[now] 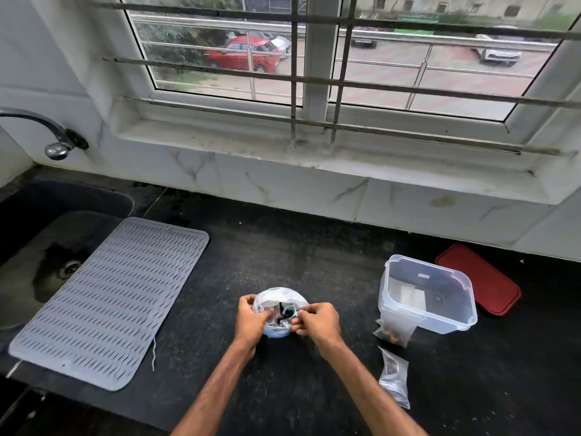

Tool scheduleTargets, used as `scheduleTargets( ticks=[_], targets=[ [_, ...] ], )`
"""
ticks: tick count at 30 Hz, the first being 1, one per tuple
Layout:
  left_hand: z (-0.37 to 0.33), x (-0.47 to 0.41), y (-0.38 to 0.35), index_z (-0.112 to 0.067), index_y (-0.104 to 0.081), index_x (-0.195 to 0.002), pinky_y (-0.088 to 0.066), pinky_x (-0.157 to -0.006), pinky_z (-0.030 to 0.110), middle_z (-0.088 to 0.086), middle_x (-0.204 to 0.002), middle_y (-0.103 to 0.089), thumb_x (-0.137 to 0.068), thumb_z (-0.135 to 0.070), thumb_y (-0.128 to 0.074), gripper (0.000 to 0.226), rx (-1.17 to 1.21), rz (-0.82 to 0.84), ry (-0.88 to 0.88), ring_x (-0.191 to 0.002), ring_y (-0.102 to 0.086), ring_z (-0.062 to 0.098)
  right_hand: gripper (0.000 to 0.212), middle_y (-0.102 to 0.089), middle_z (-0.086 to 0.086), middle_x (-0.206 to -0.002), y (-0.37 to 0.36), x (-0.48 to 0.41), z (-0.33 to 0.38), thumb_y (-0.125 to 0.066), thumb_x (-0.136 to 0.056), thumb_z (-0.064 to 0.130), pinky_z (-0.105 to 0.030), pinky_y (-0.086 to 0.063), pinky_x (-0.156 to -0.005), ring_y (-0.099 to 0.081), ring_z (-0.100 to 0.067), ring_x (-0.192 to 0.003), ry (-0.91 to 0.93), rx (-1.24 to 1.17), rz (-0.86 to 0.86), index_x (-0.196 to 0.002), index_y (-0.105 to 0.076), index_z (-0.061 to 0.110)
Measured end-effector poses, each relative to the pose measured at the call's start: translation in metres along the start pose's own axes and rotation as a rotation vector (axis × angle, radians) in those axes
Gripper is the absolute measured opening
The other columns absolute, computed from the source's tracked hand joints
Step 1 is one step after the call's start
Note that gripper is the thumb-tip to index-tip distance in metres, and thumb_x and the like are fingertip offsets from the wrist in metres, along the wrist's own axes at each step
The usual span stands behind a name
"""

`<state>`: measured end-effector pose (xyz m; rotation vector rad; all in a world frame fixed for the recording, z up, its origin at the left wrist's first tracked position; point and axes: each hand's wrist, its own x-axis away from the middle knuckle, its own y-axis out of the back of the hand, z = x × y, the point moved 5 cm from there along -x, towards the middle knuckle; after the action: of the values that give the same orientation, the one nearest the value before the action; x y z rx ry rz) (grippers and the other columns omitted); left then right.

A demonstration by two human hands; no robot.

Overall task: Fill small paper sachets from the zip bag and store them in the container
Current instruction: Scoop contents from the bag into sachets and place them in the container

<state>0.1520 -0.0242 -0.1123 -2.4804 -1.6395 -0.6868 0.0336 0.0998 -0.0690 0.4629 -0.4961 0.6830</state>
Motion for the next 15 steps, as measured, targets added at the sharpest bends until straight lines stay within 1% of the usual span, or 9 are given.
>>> scheduleTargets(
  ticks=[2,4,7,9,11,13,15],
  targets=[
    [0.002,0.000,0.001,-0.008,-0.048,-0.103,-0.053,-0.077,0.035,0.019,-0.103,-0.064,-0.078,0.006,-0.073,0.038,-0.016,-0.065,0.003,-0.082,-0.060,0.021,0.023,-0.073,-0.013,-0.069,0.005,0.003,0.004,-0.051,-0.090,-0.002,-0.032,-0.061,-0.062,-0.070,-0.018,-0.058,0.018,0.001,-0.027,-0.076,-0.066,0.010],
    [0.000,0.002,0.001,-0.010,-0.049,-0.102,-0.051,-0.077,0.035,0.016,-0.103,-0.065,-0.079,0.001,-0.074,0.036,-0.104,-0.123,-0.025,-0.082,-0.060,0.022,0.024,-0.073,-0.011,-0.066,0.010,0.007,0.008,-0.051,-0.089,-0.002,-0.033,-0.062,-0.062,-0.071,-0.018,-0.057,0.026,-0.005,-0.050,-0.074,-0.066,0.011],
    [-0.008,0.007,0.001,-0.015,-0.050,-0.101,-0.050,-0.076,0.035,0.011,-0.101,-0.068,-0.080,-0.007,-0.073,0.032,-0.280,-0.182,-0.076,-0.087,-0.064,0.029,0.021,-0.073,-0.012,-0.067,0.017,0.011,0.011,-0.051,-0.088,-0.001,-0.029,-0.060,-0.058,-0.070,-0.017,-0.056,0.015,-0.032,-0.049,-0.078,-0.067,0.008],
    [-0.015,0.013,-0.001,-0.015,-0.050,-0.104,-0.046,-0.073,0.033,0.006,-0.098,-0.067,-0.081,-0.011,-0.072,0.032,-0.389,-0.176,-0.111,-0.089,-0.065,0.031,0.019,-0.073,-0.015,-0.070,0.021,0.011,0.010,-0.051,-0.088,-0.003,-0.026,-0.059,-0.055,-0.068,-0.018,-0.055,-0.017,-0.090,-0.023,-0.079,-0.067,0.004],
    [-0.021,0.016,-0.004,-0.017,-0.048,-0.106,-0.045,-0.073,0.032,0.003,-0.098,-0.065,-0.079,-0.014,-0.072,0.036,-0.436,-0.147,-0.149,-0.090,-0.065,0.029,0.016,-0.071,-0.018,-0.070,0.027,0.013,0.009,-0.052,-0.088,-0.004,-0.024,-0.057,-0.052,-0.067,-0.018,-0.054,-0.056,-0.177,0.020,-0.084,-0.067,-0.002],
    [-0.023,0.017,-0.004,-0.021,-0.045,-0.107,-0.045,-0.076,0.030,0.002,-0.103,-0.065,-0.077,-0.015,-0.075,0.042,-0.414,-0.098,-0.172,-0.092,-0.064,0.025,0.014,-0.070,-0.017,-0.070,0.035,0.015,0.010,-0.053,-0.089,-0.004,-0.023,-0.057,-0.052,-0.067,-0.018,-0.054,-0.084,-0.246,0.059,-0.088,-0.067,-0.005],
    [-0.023,0.018,-0.003,-0.020,-0.044,-0.113,-0.046,-0.081,0.030,0.003,-0.111,-0.062,-0.077,-0.013,-0.076,0.049,-0.357,-0.049,-0.195,-0.098,-0.063,0.023,0.015,-0.070,-0.016,-0.070,0.045,0.016,0.012,-0.054,-0.090,-0.004,-0.024,-0.058,-0.054,-0.067,-0.018,-0.054,-0.097,-0.278,0.086,-0.093,-0.068,-0.007]
  ],
)
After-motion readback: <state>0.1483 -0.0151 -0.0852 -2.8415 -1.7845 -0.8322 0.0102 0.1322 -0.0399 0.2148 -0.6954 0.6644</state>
